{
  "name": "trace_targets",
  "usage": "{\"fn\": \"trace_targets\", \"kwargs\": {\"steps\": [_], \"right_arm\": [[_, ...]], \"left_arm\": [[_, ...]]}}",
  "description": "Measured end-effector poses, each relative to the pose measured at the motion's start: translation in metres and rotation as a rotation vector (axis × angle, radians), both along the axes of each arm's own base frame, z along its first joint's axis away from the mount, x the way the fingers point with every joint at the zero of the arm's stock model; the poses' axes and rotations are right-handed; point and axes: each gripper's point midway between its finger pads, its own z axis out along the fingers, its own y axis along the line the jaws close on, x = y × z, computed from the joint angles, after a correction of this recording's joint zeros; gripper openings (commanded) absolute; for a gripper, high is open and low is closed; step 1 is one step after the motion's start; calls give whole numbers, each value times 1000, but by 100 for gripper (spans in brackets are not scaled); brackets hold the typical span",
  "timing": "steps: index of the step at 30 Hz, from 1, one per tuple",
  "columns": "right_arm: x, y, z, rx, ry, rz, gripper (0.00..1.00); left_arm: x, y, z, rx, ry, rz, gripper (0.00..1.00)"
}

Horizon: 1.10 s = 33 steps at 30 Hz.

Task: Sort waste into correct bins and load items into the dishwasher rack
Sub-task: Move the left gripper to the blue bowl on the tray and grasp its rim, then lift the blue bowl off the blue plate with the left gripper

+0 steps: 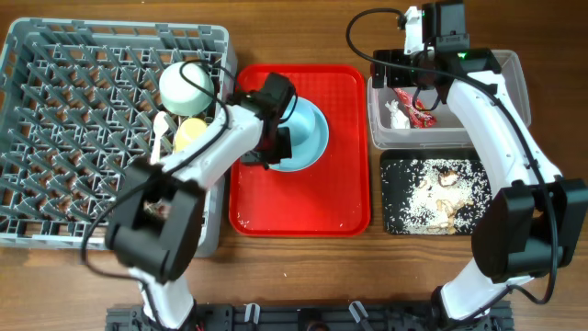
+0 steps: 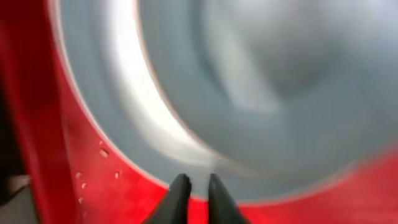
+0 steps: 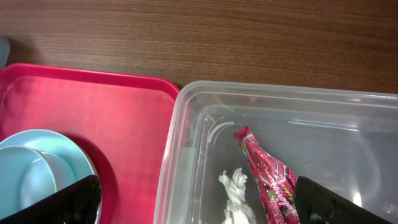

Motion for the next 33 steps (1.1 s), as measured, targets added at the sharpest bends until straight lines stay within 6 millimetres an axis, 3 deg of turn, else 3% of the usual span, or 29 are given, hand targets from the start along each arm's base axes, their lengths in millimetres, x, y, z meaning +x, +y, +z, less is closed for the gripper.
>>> {"fn": "trace_targets", "kwargs": {"steps": [3,6,9,12,15,19,26,33], "right_arm": [[0,0,0,0,0,0,100],[0,0,0,0,0,0,100],[0,0,0,0,0,0,100],[0,0,0,0,0,0,100],[0,0,0,0,0,0,100],[0,0,0,0,0,0,100],[0,0,0,0,0,0,100],[0,0,0,0,0,0,100]], "left_arm": [[12,-6,38,-62,-119,2,44],[26,-13,73,-126,-240,3,46],[39,-22,89,-171,-323,1,44],[45,-34,91,-194,-358,-18,41],[47,-52,89,-214,-380,-50,40],[45,-73,67,-203,-365,-91,40],[59,-74,25,-119,-366,-80,36],[66,-76,0,-99,-358,-77,33]]}}
